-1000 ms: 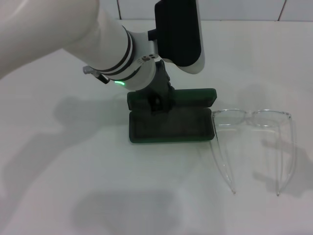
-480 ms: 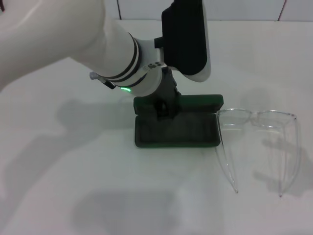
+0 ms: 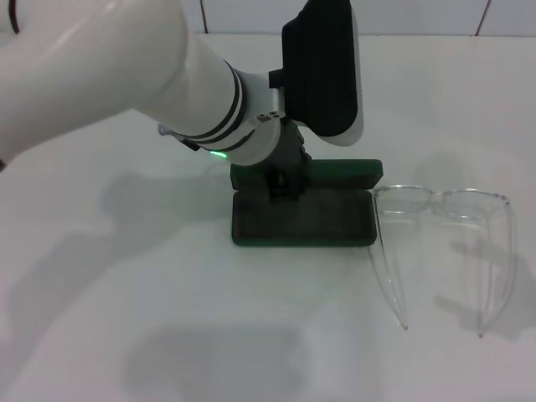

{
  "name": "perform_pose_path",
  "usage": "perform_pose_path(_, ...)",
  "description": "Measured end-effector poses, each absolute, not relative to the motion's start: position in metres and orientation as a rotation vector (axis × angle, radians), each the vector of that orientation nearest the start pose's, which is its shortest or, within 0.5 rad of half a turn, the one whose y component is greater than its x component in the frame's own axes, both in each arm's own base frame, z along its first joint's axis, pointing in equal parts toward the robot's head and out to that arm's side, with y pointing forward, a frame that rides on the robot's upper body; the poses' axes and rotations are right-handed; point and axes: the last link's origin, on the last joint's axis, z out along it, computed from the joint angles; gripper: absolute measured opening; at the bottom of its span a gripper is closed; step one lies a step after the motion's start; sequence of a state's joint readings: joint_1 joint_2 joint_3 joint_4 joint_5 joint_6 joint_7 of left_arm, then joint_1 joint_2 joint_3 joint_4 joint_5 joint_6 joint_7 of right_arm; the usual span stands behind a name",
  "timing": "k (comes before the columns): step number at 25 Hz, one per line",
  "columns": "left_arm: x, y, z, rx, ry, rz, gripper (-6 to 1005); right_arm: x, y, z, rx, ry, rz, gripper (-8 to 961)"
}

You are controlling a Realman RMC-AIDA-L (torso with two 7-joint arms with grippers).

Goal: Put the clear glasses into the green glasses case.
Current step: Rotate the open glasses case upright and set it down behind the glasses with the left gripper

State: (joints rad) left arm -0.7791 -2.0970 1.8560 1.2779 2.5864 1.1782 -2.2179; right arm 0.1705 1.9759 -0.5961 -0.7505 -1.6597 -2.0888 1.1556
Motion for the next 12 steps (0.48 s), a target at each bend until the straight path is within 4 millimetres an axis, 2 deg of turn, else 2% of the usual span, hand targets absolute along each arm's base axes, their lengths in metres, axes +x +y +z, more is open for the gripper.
perform_pose_path(12,-0.0909,0.3588,-0.0967,-2.727,0.338,0.579,211,0.3075,0.2033,0.1004,-2.526,0.280,1.132,855)
